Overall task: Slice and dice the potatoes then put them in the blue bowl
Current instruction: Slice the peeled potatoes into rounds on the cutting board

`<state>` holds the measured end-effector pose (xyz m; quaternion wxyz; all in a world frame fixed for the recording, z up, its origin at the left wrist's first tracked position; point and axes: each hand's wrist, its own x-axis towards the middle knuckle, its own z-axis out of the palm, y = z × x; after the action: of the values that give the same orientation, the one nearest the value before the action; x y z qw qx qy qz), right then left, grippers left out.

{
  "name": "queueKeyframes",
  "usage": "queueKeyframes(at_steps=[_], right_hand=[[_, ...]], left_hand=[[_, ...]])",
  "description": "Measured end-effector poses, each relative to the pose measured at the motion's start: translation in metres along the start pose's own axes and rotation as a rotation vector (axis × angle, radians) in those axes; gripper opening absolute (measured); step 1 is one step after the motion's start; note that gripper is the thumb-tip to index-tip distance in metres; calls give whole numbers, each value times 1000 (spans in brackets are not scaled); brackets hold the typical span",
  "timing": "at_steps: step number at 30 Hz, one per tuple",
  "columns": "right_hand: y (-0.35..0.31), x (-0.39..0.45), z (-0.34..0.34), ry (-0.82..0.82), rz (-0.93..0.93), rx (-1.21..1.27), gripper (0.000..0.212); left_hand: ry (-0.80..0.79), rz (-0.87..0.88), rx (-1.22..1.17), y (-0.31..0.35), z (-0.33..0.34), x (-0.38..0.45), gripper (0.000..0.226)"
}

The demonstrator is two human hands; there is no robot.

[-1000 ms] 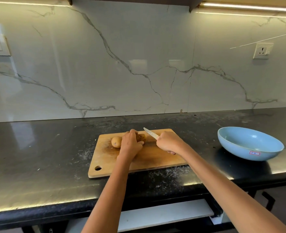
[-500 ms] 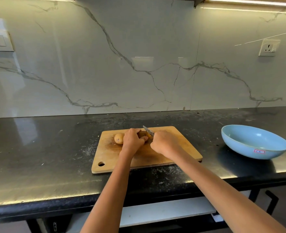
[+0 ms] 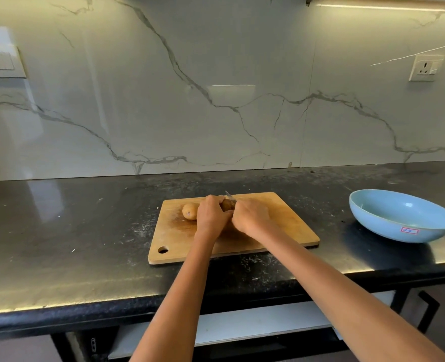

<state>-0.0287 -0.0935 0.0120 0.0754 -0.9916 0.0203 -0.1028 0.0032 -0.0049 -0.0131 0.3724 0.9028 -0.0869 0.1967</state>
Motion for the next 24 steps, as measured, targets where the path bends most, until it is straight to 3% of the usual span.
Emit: queueKeyframes(at_steps=[10, 18, 24], right_hand=[[19, -19, -4, -198, -35, -8, 16], [42, -17, -6, -192, -53, -10, 24], [70, -10, -15, -237, 71, 100, 20]], left_hand=[[32, -51, -12, 0, 1, -2, 16], [18, -28, -35, -1, -2, -4, 29], [-2, -14, -50, -2, -5, -3, 34]])
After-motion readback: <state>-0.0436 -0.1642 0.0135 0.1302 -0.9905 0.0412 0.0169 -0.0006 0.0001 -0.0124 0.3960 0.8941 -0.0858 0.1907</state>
